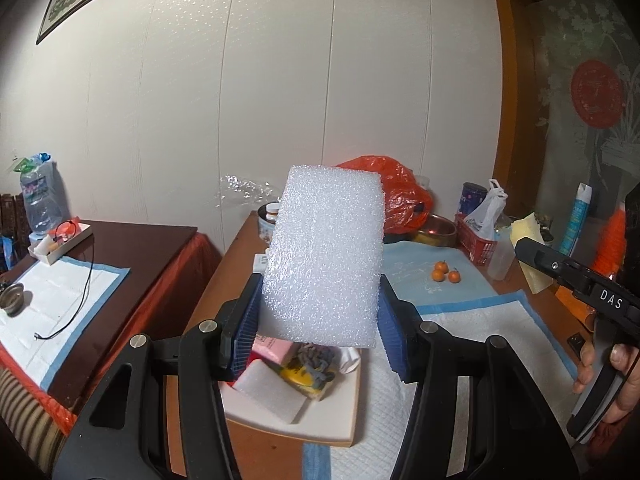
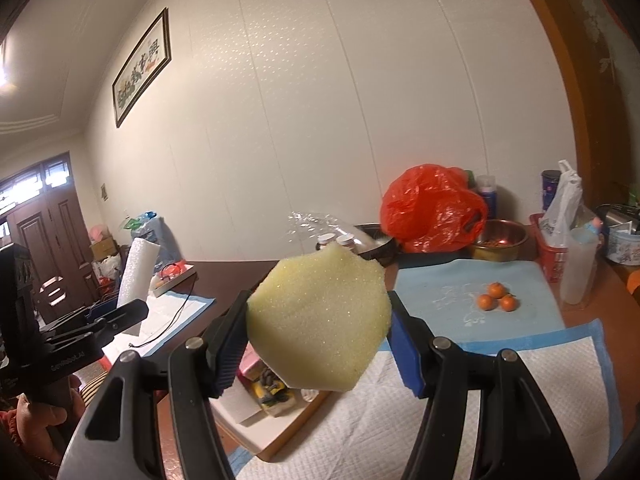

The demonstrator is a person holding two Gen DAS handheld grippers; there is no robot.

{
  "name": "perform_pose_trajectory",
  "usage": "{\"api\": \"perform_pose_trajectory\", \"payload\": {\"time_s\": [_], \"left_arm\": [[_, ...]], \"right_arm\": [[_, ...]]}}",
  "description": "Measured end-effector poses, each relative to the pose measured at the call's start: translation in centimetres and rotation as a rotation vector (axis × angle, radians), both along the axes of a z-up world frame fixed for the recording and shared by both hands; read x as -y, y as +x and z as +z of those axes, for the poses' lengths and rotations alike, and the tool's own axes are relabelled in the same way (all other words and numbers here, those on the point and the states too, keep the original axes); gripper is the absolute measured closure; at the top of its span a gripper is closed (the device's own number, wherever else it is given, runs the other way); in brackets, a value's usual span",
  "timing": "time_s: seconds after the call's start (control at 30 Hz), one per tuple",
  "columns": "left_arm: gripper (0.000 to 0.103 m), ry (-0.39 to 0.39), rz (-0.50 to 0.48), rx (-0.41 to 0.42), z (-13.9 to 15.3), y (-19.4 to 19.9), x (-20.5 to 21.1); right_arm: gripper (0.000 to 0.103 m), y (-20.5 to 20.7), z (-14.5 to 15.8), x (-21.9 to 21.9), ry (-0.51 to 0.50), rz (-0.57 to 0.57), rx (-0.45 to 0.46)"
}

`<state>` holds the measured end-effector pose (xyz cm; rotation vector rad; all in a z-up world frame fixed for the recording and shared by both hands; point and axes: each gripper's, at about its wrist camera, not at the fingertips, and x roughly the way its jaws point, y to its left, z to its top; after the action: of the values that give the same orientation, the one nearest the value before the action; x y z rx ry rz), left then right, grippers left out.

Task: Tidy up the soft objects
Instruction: 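Carry the white foam block and yellow hexagonal sponge over the tray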

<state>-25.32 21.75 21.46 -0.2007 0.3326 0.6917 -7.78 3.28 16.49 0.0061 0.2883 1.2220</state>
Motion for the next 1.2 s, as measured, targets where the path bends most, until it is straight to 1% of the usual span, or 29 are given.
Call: {"api": "perform_pose_trajectory", "payload": {"time_s": [0.3,0.6,0.73,0.9,1.0,1.1,1.2], "left_arm": [[0.049,-0.013,0.028,-0.010,-0.4,-2.2,-1.4],[0.049,-0.042,0.045,0.003,-0.8,-4.5,-3.3],[0.049,-0.047,0.039,-0.015,-1.2,-4.6,-4.0],[0.049,-0.021,0.009,-0.054,-1.3,-3.3,-5.5],[0.049,-0.010,-0.013,-0.077,-1.0,-1.9,-7.2],[0.049,0.004,-0.035,-0.107,-0.7,0.1,-9.0],[0.049,-0.022,-0.052,-0.137,-1.3,2.2,-11.1]], "right_arm": [[0.038,-1.8,-0.4,-1.8,-0.015,0.034,0.001],[0.038,-3.0,-0.9,-3.4,-0.031,0.042,-0.009],[0.038,-3.1,-1.2,-4.1,-0.036,0.037,-0.018],[0.038,-3.4,-1.4,-5.5,-0.056,0.041,-0.027],[0.038,-3.5,-0.7,-7.0,-0.063,0.035,-0.002],[0.038,-3.6,0.1,-8.1,-0.059,0.040,0.001],[0.038,-3.3,0.3,-9.6,-0.066,0.040,-0.018]]}}
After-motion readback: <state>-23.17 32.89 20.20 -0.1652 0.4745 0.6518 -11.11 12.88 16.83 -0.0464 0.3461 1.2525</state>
